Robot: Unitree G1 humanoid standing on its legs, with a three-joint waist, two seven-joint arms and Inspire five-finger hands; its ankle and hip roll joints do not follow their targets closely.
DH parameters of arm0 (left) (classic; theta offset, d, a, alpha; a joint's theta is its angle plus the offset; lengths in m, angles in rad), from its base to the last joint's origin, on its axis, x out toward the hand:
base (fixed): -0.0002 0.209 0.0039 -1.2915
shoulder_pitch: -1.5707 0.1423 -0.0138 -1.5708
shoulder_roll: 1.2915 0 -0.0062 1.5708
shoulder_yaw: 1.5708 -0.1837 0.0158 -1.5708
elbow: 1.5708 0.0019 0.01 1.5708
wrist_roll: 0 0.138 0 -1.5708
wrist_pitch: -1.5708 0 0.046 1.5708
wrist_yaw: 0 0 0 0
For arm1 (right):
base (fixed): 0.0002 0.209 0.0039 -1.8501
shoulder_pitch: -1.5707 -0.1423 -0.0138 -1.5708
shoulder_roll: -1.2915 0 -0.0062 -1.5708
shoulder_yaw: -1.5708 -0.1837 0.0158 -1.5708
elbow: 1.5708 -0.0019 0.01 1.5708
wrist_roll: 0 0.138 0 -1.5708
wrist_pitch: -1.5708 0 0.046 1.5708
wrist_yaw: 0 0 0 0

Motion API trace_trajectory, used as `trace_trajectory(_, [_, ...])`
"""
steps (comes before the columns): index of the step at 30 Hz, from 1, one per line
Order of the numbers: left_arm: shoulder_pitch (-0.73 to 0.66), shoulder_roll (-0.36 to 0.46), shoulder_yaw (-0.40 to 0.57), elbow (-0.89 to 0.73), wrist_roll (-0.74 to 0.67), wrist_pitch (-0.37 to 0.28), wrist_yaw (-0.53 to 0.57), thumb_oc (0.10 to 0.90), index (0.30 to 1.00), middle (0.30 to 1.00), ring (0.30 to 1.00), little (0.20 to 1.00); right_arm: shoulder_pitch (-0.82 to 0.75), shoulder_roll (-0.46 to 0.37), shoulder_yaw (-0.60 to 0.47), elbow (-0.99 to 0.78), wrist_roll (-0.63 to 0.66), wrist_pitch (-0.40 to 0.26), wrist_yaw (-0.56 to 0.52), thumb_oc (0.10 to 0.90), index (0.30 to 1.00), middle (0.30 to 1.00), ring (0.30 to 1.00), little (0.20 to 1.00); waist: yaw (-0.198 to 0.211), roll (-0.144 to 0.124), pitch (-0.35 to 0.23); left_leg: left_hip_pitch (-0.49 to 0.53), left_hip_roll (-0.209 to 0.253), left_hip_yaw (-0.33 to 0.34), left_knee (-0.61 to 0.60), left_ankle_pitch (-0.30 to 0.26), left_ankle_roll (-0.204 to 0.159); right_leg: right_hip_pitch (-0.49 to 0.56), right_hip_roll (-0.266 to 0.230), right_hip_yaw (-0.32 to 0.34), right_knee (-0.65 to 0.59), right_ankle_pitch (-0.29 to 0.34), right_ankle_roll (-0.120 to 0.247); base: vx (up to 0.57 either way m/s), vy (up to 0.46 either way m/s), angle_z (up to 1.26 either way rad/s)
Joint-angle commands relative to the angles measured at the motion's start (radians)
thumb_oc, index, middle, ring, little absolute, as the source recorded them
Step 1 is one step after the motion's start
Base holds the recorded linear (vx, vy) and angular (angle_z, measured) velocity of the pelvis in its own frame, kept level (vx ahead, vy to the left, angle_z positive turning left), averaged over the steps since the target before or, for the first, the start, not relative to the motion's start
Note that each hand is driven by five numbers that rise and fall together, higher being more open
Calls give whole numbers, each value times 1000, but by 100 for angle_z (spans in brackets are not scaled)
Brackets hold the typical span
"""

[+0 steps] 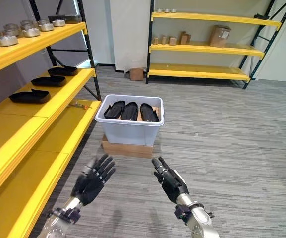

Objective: Move parts from the plastic box to the shelf.

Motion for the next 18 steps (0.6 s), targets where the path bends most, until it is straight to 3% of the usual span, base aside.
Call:
trace_trajectory(1, [-15, 9, 23, -27, -22, -68, -33, 900, 1000, 1000, 1000, 1000, -13, -19, -9, -44, 15, -34, 12, 900, 1000, 1000, 1000, 1000, -18, -17, 34, 39, -22, 40, -4, -116, 13, 60, 10, -47, -52, -26, 21, 0, 0, 0])
trace_trajectory(18, [-18, 20, 30, -32, 43, -56, 25, 900, 1000, 1000, 1000, 1000, -15, -23, -7, -56, -6, -26, -14, 900, 1000, 1000, 1000, 1000, -11, -22, 39, 36, -24, 36, -4, -124, 18, 64, 4, -57, -64, -22, 28, -5, 3, 1])
